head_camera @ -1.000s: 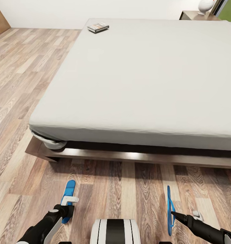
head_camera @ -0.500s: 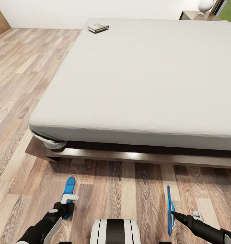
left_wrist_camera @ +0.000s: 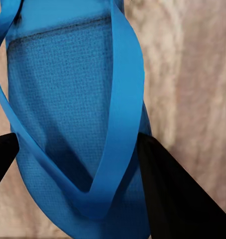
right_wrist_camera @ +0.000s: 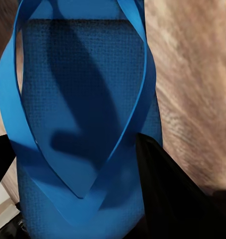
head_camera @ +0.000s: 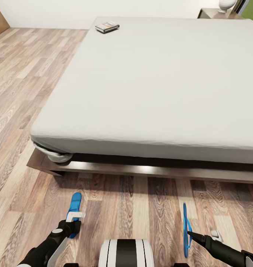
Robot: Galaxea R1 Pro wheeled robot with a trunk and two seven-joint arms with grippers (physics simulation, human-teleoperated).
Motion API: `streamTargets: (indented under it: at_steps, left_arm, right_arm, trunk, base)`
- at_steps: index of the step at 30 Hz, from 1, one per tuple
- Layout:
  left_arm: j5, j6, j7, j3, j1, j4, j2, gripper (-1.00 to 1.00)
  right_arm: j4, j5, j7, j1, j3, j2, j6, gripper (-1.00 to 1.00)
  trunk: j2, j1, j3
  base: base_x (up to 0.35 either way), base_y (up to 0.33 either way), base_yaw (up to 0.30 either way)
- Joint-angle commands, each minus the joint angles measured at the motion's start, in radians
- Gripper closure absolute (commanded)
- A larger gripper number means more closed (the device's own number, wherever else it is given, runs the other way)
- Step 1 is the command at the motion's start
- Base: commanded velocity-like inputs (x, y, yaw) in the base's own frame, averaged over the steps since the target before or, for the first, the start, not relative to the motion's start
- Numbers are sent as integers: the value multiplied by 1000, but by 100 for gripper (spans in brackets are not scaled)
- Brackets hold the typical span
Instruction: In the bedroom, move the book from the bed onto either nightstand, and place the two sandals side by side next to the bed.
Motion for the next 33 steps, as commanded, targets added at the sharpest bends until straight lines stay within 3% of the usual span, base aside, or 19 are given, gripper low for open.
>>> streamTargets:
  at_steps: [1,6,33]
  left_arm:
    - [7,5,8,-9,-1,-3,1,100]
    - [8,5,8,-9,-1,-2,1,100]
    - [8,7,8,-6,-1,-3,2,100]
  right_arm:
    - [0,-4,0,0,-2,0,9,100]
    - [0,-4,0,0,-2,0,9,100]
    - [0,-4,0,0,-2,1,9,100]
  trunk:
    - [0,0,-5]
    - [-2,2,-24]
    - [-2,2,-24]
  base:
    - [0,0,0]
    - [0,0,0]
    - [15,33,0]
